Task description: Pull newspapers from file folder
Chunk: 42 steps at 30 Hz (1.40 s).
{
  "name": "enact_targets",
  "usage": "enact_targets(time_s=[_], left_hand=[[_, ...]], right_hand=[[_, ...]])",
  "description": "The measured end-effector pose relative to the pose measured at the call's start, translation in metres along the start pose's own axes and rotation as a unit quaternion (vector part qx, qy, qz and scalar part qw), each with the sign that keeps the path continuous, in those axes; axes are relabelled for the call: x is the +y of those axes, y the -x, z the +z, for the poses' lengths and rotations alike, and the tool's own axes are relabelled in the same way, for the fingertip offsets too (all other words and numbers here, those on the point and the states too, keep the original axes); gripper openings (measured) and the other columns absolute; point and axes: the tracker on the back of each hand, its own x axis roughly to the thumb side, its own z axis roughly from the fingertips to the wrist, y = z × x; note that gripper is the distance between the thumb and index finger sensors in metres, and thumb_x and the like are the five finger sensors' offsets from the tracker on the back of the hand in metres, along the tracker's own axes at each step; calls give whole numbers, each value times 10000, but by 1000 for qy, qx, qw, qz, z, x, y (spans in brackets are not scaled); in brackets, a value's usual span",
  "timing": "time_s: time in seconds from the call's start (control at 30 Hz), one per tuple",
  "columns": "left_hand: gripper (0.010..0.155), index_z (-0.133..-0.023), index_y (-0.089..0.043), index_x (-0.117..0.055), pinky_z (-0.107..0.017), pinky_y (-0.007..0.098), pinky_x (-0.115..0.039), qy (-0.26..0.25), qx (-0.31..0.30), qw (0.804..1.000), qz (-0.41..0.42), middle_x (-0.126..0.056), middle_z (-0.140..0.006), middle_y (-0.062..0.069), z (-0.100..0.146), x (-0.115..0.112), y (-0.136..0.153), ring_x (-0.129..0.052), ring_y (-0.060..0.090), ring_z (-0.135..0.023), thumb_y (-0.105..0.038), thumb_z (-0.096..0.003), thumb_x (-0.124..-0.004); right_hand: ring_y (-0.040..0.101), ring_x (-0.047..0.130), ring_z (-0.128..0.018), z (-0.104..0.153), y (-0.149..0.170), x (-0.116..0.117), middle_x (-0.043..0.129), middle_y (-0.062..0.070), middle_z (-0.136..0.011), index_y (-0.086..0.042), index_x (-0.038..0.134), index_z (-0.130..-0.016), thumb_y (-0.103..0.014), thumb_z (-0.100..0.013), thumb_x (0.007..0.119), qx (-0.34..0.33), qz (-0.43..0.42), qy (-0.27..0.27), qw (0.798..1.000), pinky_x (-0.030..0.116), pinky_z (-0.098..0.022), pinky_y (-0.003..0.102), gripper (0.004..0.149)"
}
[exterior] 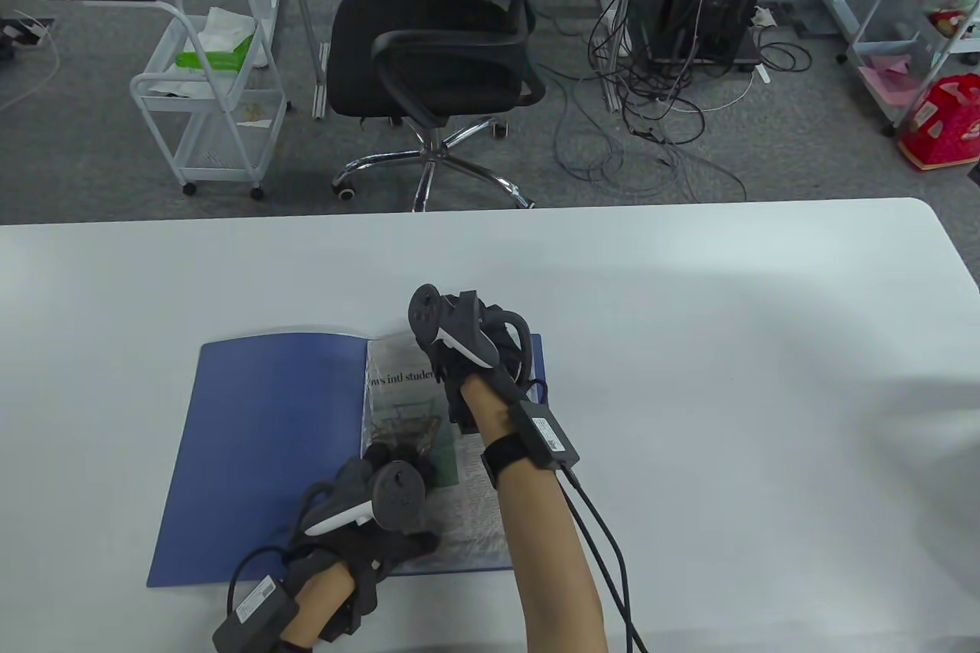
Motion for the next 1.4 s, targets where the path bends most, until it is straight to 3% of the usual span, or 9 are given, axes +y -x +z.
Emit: enact_targets(time_s=[0.17, 0.37, 0.53, 0.6, 0.8, 0.87, 1.1, 1.17, 1.4], left_hand=[[857, -1132, -202, -260, -692, 666, -223, 0, 2, 1000, -4, -102, -1170, 135, 0, 1, 0, -105, 521, -1029, -552, -468, -673], [857, -1133, -205, -264, -687, 666, -221, -2, -5, 1000, 3, -98, -1169, 132, 1, 0, 2, -97, 523, -1022, -544, -467, -682], [853, -1131, -207, -255, -680, 670, -217, -3, -7, 1000, 2, -90, -1166, 132, 1, 0, 2, -85, 528, -1013, -543, -470, -676], [854, -1130, -209, -240, -676, 665, -204, 0, -7, 1000, 6, -71, -1161, 130, 1, -1, 3, -73, 523, -1007, -545, -473, -671], [858, -1127, -227, -206, -671, 664, -189, 4, -5, 1000, 8, -35, -1151, 135, 1, -1, 3, -41, 528, -991, -547, -477, -665], [847, -1128, -235, -224, -671, 671, -198, 2, -7, 1000, 7, -46, -1154, 134, 1, -1, 2, -49, 534, -992, -540, -475, -669], [829, -1128, -242, -244, -670, 675, -209, -1, -7, 1000, 4, -68, -1159, 121, 1, -1, 2, -80, 547, -999, -535, -477, -666], [821, -1126, -243, -260, -671, 672, -219, -3, -6, 1000, 3, -91, -1162, 105, 1, -1, 2, -100, 544, -1005, -535, -475, -668], [808, -1122, -246, -286, -672, 666, -234, -8, -1, 1000, 0, -125, -1165, 75, 1, -1, 2, -134, 539, -1015, -536, -473, -669]], right_hand=[[226, 911, -842, -4, 2, 10, 915, -98, -832, -389, 849, -768, -380, -367, 864, 17, -1, 19, 1000, 677, -691, 554, 402], [238, 873, -827, -13, 8, 8, 871, -93, -823, -386, 803, -752, -333, -366, 865, 40, -78, -10, 996, 631, -709, 564, 395], [212, 897, -740, -14, 3, 4, 841, -88, -811, -424, 757, -787, -339, -375, 840, 47, -30, 58, 997, 660, -699, 544, 428], [224, 898, -712, -18, 1, 3, 834, -66, -808, -376, 723, -890, -332, -376, 827, 39, -21, 21, 999, 664, -685, 558, 526], [221, 893, -717, -23, -4, -3, 847, -85, -778, -398, 850, -745, -342, -352, 880, 33, 24, -29, 999, 681, -675, 550, 398], [223, 909, -767, -24, -4, -7, 851, -117, -846, -424, 830, -743, -346, -364, 866, 41, 26, -9, 999, 711, -661, 530, 389], [160, 1028, -653, -32, 0, -29, 966, -119, -761, -452, 848, -712, -354, -359, 877, 75, -4, 95, 993, 827, -562, 460, 367], [160, 1033, -647, -32, -1, -36, 969, -115, -758, -449, 849, -711, -352, -358, 877, 56, -4, 126, 990, 830, -556, 460, 368], [139, 1020, -671, -30, -2, -83, 950, -131, -775, -467, 826, -722, -363, -373, 860, 54, -31, 216, 974, 823, -574, 442, 365]])
